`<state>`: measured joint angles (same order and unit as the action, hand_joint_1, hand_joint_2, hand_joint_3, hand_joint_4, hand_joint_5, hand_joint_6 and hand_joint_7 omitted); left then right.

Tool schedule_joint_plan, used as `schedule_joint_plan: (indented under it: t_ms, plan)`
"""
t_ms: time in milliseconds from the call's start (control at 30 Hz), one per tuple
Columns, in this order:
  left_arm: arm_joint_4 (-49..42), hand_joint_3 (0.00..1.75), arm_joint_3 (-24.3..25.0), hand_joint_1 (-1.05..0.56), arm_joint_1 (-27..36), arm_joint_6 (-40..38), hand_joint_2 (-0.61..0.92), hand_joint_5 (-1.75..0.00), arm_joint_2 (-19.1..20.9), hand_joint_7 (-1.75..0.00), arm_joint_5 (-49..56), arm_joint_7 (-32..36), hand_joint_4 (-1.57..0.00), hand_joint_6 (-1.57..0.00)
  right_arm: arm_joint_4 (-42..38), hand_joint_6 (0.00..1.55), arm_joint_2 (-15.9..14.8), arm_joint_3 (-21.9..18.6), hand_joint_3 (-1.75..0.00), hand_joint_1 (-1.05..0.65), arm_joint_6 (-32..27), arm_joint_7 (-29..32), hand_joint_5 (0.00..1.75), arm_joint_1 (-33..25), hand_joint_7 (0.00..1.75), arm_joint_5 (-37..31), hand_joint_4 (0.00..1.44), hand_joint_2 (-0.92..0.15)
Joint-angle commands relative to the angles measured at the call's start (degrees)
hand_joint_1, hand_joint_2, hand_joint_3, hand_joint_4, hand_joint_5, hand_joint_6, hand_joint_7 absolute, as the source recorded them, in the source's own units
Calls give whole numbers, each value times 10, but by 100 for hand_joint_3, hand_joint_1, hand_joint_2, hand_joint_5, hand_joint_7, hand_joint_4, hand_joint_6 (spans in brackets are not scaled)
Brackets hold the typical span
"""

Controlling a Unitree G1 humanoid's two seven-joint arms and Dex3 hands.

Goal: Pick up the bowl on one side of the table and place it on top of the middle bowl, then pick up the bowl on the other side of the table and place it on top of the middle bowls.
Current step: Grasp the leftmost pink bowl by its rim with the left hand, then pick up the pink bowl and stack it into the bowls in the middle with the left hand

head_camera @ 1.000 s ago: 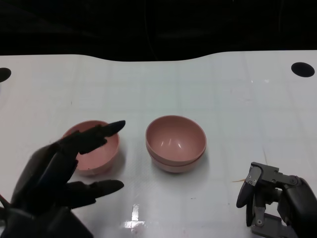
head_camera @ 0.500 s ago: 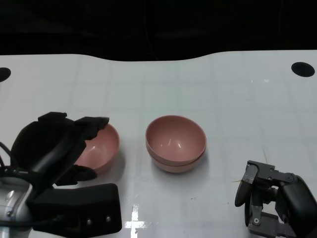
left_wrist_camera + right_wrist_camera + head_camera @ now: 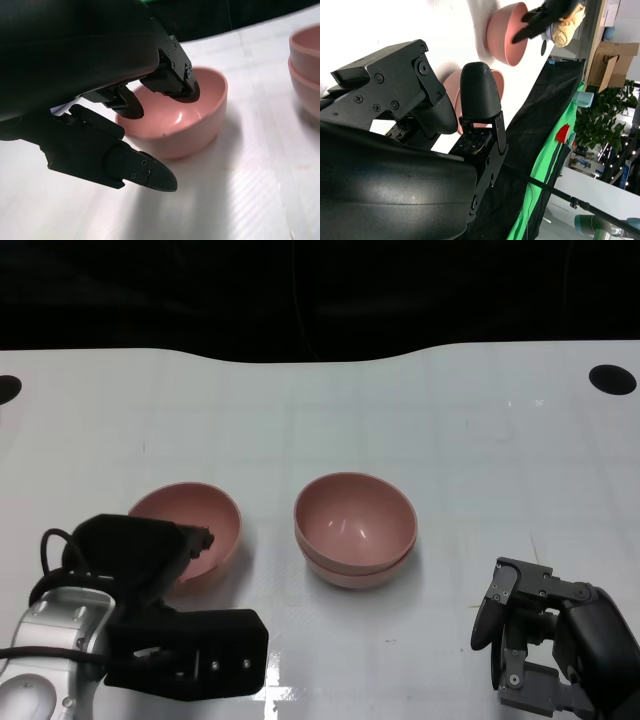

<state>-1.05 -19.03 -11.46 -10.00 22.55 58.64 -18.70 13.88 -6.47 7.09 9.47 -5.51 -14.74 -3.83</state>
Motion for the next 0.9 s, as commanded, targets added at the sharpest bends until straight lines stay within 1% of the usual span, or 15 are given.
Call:
schedule_joint_plan:
  t_ms: [33,67,100,133,167,200,233,267,300,333,433,567,700,833,900]
  plan:
    - [-61,11,-12,-43,-29,13,92,-38,6,-5,-13,23,-74,-70,-3,85,0,-2,-162,-3,7,0,175,2,153,-3,98,-25]
    - [-84,16,-14,-38,-36,25,92,-64,5,-5,-22,38,-73,-82,-6,85,0,-2,-162,-3,11,1,175,3,153,-4,98,-25]
    - [-106,18,-14,-34,-41,45,92,-82,4,-8,-32,66,-74,-94,-8,85,0,-2,-163,-3,14,2,175,3,153,-6,97,-24]
    - [-120,16,-14,-28,-45,59,92,-128,5,-15,-40,86,-76,-111,-9,85,0,-2,-163,-3,16,2,175,3,152,-7,97,-23]
    - [-130,16,-15,-26,-47,69,92,-146,6,-17,-46,100,-76,-117,-9,86,0,-2,-164,-3,17,3,175,3,152,-7,97,-23]
    - [-143,15,-12,-24,-47,94,92,-155,6,-18,-55,139,-76,-120,-7,86,1,-1,-164,-3,15,2,175,3,152,-7,97,-23]
    - [-153,45,-10,-23,-48,112,84,-167,7,-88,-63,168,-88,-101,-6,86,2,-1,-164,-4,14,2,175,2,152,-8,97,-23]
    - [-161,65,-8,-23,-49,125,77,-170,7,-129,-70,189,-93,-84,-6,86,3,-1,-164,-4,12,2,175,2,152,-7,98,-23]
    - [-169,79,-6,-23,-50,140,72,-173,8,-151,-76,213,-94,-75,-5,86,4,-1,-164,-4,11,2,175,2,152,-7,98,-23]
    - [-175,92,-6,-23,-52,148,67,-174,9,-165,-80,227,-94,-70,-5,86,5,-1,-164,-4,10,3,175,2,152,-8,98,-23]
    - [-189,105,-8,-23,-60,174,57,-175,13,-174,-79,282,-92,-65,-10,86,7,-1,-164,-4,16,5,175,4,152,-12,98,-23]
    - [-196,102,-11,-24,-72,200,50,-175,19,-175,-63,355,-85,-61,-14,86,9,-2,-165,-3,21,5,175,4,151,-14,98,-23]
    - [-182,101,-11,-26,-81,203,50,-175,18,-175,-67,366,-84,-61,-14,86,10,-2,-165,-3,20,4,175,3,151,-14,98,-23]
    - [-138,114,-3,-24,-104,213,45,-175,5,-175,-87,359,-87,-66,-18,86,11,-2,-165,-3,20,4,175,5,150,-16,97,-23]
    - [-130,119,-6,-22,-116,224,41,-175,1,-170,-95,352,-90,-69,-21,86,11,-2,-165,-3,25,4,175,6,150,-17,97,-23]
